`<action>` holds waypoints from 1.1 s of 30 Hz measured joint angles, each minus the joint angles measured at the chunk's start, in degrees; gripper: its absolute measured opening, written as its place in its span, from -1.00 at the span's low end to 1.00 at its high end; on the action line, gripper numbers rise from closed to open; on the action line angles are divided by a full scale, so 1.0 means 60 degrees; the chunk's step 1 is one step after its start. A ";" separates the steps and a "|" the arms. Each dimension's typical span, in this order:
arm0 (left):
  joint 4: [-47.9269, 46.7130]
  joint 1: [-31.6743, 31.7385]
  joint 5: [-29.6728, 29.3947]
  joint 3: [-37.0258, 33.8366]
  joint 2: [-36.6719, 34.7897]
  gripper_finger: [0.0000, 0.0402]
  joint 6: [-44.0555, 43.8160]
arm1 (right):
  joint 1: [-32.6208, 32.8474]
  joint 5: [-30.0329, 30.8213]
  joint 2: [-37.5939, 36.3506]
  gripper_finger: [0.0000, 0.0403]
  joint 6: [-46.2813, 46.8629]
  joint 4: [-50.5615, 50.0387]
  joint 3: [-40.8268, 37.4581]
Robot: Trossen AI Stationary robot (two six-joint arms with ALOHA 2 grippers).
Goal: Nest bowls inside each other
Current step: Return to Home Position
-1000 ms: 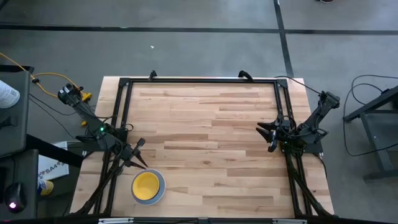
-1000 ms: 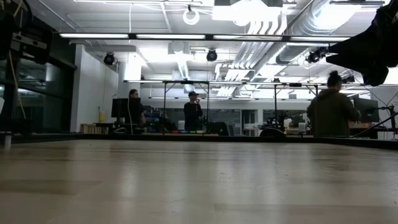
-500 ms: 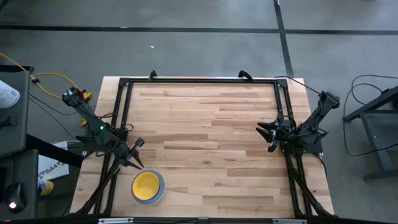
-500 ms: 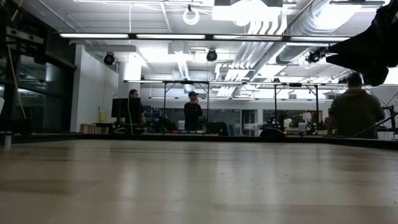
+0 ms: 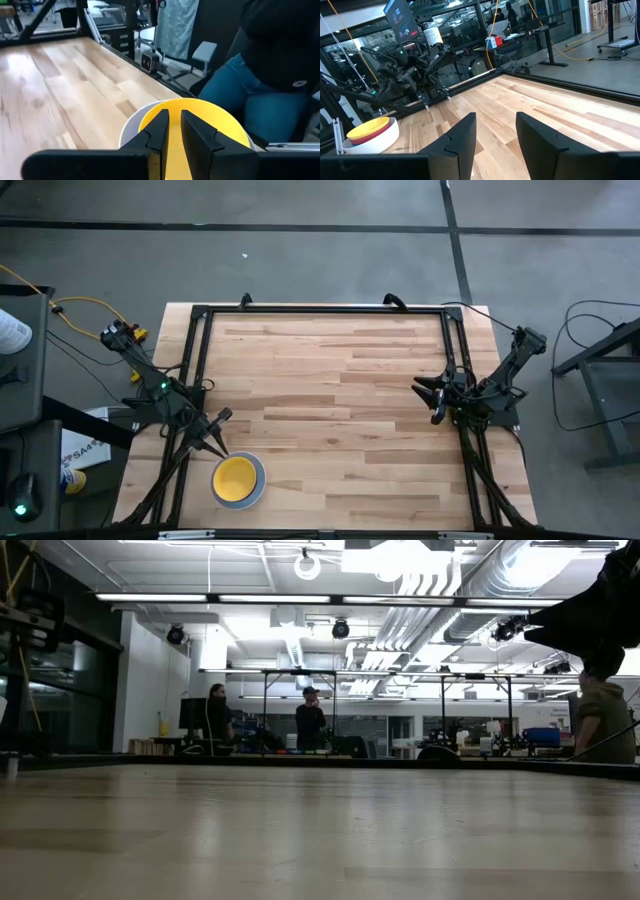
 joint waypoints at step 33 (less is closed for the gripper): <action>-0.0159 0.0007 0.0649 -0.0018 0.0009 -0.76 -0.0574 | 0.0001 0.0000 0.0002 -0.34 0.0000 0.0000 -0.0002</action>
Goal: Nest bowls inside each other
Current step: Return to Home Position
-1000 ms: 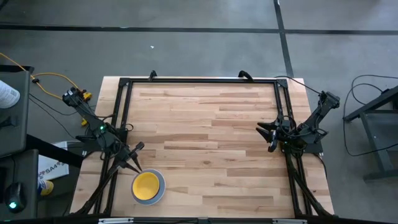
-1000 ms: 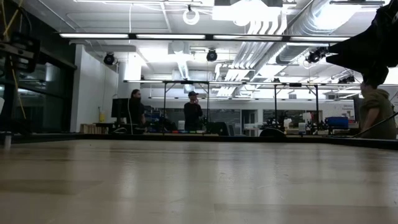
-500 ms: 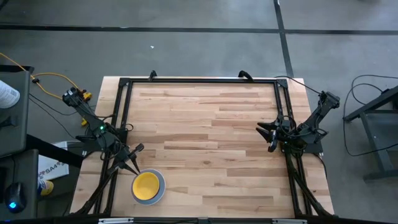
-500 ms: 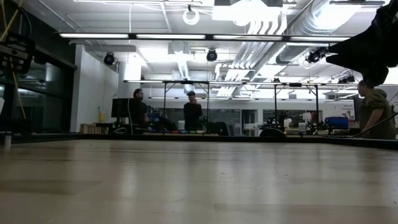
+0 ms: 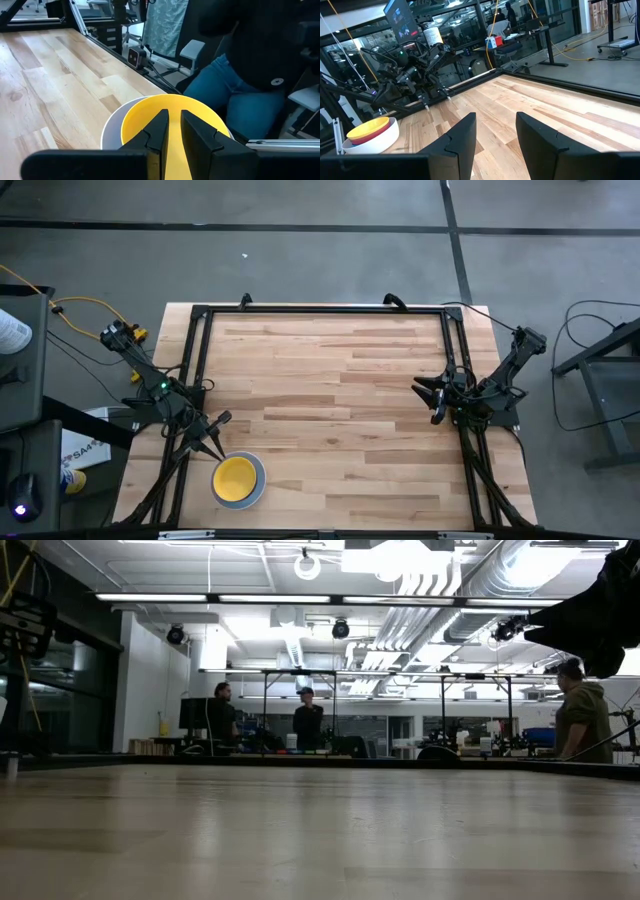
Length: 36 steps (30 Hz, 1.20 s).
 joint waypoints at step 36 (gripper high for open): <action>0.0007 0.0000 0.0015 0.0000 0.0000 -0.76 0.0000 | 0.0000 -0.5617 0.0002 -0.34 -0.1323 0.0655 0.0005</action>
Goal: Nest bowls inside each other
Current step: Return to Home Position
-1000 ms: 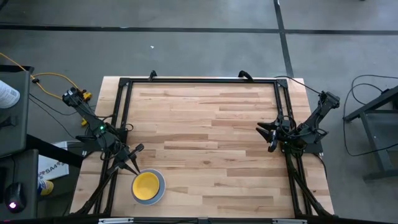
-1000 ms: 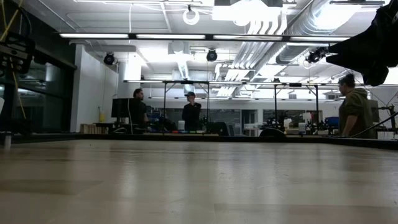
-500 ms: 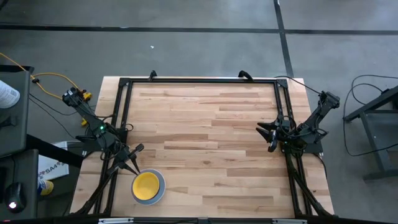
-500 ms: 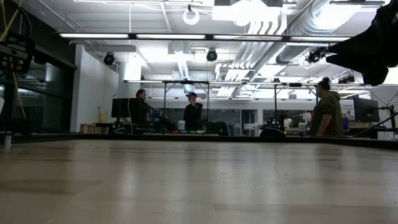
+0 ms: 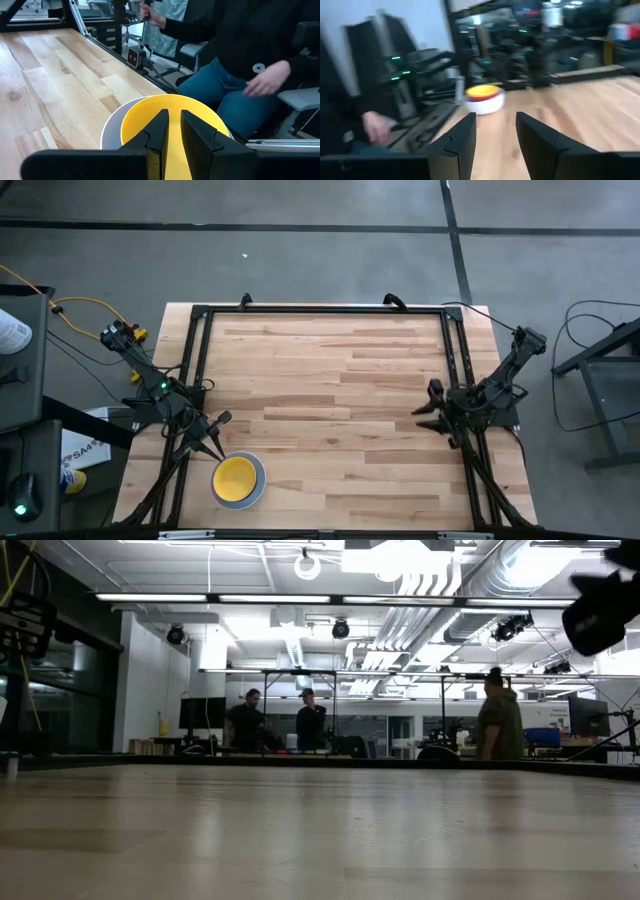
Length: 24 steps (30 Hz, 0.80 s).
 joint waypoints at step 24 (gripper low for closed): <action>0.0000 0.0002 -0.0022 0.0000 0.0003 -0.76 0.0004 | -0.0004 -0.3987 0.0011 -0.34 -0.0746 -0.1183 -0.0004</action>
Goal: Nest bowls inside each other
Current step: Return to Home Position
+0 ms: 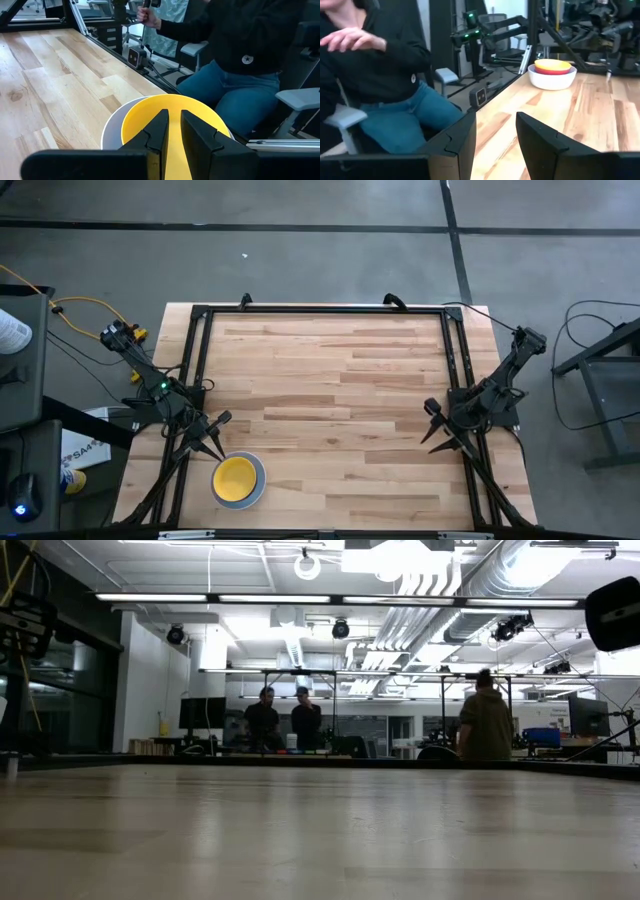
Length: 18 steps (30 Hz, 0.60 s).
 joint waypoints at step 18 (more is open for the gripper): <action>0.0000 -0.0002 0.0006 0.0000 0.0000 -0.76 0.0000 | 0.0004 -0.0163 0.0110 -0.34 -0.0423 -0.0099 -0.0004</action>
